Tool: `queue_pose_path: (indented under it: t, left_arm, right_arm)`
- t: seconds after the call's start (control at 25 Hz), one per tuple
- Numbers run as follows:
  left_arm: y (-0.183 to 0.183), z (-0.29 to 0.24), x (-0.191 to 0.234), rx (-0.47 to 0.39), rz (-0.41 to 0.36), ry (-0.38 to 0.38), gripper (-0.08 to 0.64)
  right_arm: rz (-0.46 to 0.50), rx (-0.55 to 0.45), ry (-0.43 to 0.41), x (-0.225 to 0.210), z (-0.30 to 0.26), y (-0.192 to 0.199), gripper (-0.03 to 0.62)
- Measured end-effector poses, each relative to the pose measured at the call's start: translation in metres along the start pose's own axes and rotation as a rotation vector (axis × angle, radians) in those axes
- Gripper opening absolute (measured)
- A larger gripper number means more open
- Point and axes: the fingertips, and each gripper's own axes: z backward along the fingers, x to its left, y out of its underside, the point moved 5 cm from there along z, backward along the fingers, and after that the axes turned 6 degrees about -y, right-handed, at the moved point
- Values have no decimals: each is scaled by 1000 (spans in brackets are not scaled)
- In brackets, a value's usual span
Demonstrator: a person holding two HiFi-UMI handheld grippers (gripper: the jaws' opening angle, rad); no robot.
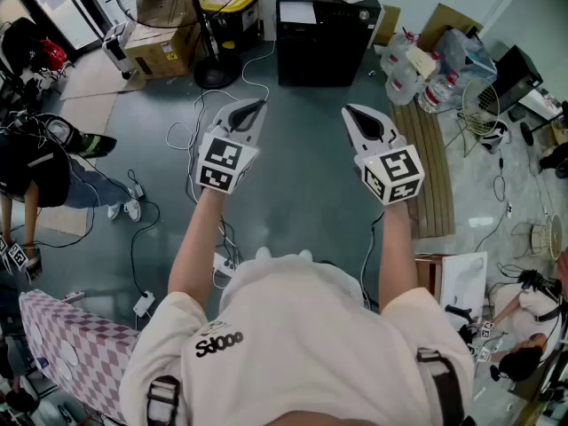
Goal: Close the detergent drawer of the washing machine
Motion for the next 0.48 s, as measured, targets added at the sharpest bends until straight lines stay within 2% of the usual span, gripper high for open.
queue_pose_path:
  t: [0.4, 0.48]
  left_arm:
    - [2, -22, -27, 28, -5, 10, 18]
    - [1, -28, -37, 32, -4, 7, 18]
  right_arm:
    - [-24, -21, 36, -28, 18, 22, -3]
    - [-17, -15, 21, -34, 27, 31, -3]
